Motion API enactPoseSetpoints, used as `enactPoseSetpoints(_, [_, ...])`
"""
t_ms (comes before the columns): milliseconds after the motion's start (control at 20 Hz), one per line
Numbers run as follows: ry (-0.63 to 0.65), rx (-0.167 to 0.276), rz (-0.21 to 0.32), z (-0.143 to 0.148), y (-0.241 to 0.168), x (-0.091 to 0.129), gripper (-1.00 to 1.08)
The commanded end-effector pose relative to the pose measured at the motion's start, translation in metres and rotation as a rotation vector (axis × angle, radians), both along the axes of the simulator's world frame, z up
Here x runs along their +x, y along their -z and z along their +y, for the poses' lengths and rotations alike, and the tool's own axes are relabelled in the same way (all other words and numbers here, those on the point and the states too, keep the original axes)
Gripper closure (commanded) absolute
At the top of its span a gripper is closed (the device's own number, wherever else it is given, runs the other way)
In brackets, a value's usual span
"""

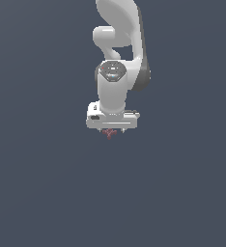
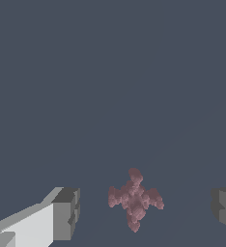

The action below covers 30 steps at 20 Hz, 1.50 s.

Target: Pick up the object and move it to a goal position.

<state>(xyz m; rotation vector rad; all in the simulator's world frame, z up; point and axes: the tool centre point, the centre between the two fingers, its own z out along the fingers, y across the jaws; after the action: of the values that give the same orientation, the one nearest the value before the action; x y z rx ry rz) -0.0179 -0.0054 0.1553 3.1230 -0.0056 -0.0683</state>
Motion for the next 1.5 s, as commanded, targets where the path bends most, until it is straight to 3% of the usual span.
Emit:
enactPoseSetpoints(0, [0.0, 0.0, 0.0, 0.0, 0.0, 0.0, -0.92])
enactPoseSetpoints(450, [0.053, 0.0, -0.033, -0.036, -0.011, 0.008, -0.92])
enactPoseSetpoints(950, [0.1, 0.0, -0.034, -0.033, -0.006, 0.003, -0.92])
enactPoseSetpoints(1450, [0.284, 0.002, -0.038, -0.026, 0.012, -0.013, -0.92])
